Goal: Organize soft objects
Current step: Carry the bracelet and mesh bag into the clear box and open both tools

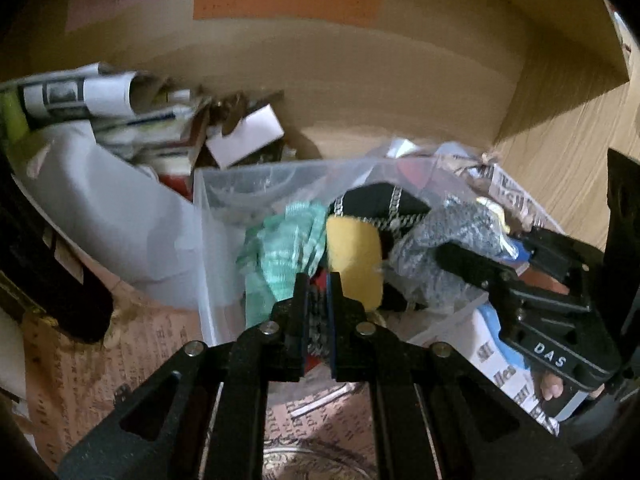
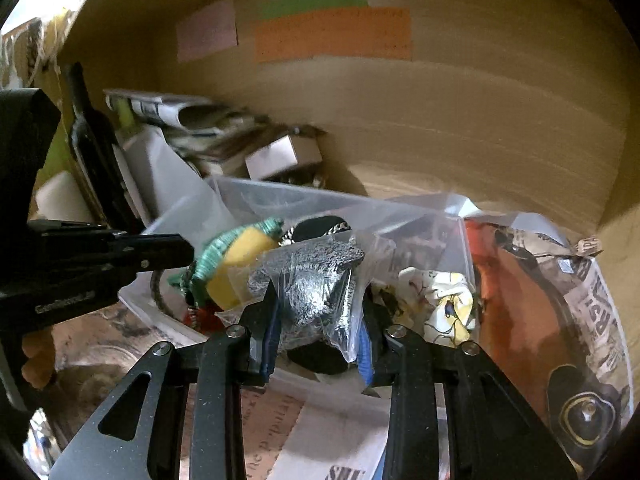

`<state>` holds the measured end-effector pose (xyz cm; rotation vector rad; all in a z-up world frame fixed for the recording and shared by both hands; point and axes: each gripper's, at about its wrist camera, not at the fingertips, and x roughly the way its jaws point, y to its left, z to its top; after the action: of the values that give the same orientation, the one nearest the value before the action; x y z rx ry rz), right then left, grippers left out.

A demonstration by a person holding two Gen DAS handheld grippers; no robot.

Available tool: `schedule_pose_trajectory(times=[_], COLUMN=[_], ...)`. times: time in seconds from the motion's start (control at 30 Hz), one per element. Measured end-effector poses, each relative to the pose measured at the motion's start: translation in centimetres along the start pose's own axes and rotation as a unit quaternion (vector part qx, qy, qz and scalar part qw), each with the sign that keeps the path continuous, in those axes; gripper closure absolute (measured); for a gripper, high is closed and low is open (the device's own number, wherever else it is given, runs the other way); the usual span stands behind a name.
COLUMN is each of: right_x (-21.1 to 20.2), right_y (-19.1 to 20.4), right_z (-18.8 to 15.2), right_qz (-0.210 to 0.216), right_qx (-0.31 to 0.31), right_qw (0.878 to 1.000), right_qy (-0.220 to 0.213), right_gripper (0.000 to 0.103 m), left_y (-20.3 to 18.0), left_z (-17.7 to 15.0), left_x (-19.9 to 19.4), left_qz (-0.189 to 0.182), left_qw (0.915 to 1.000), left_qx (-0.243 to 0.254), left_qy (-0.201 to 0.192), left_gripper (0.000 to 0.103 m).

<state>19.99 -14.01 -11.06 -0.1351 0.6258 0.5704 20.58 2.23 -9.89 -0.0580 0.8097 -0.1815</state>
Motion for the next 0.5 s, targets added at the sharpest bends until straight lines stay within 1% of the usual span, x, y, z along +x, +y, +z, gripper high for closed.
schedule_pose_trajectory(times=[0.13,0.2,0.23,0.3,0.33,0.37,0.4,0.5], right_x=[0.1,0.0,0.0,-0.2,-0.2,-0.3,-0.4,-1.3], right_y=[0.3,0.4,0.4,0.4,0.5,0.5,0.6,0.8], right_z=[0.0,0.0,0.1,0.1,0.1,0.1,0.1,0.3], right_qz=[-0.01,-0.011,-0.012,-0.017,-0.019,-0.019,-0.019,-0.014], right_qx=[-0.01,-0.012,-0.013,-0.014,-0.014,-0.014,-0.014,-0.012], right_qw=[1.0,1.0,1.0,1.0,1.0,1.0,1.0,1.0], right_qy=[0.006,0.009,0.011,0.011,0.011,0.011,0.01,-0.002], right_gripper=[0.072,0.07,0.067,0.06,0.056,0.054,0.054,0.052], left_y=[0.1,0.1,0.1,0.2,0.2,0.2,0.2,-0.1], left_z=[-0.9,-1.3,-1.4,-1.8,-2.0,-2.2,-2.4,-2.5], left_x=[-0.2,-0.6,-0.8,-1.6,-2.0,-2.5,-3.0,-4.4], left_qz=[0.005,0.007,0.008,0.011,0.013,0.015,0.017,0.029], left_qw=[0.9999,0.9998,0.9998,0.9999,0.9999,0.9998,0.9998,0.9991], left_qx=[0.006,0.009,0.009,0.009,0.01,0.01,0.011,0.017], left_qy=[0.012,0.013,0.013,0.006,0.003,-0.002,-0.008,-0.026], left_gripper=[0.096,0.087,0.085,0.073,0.07,0.065,0.063,0.063])
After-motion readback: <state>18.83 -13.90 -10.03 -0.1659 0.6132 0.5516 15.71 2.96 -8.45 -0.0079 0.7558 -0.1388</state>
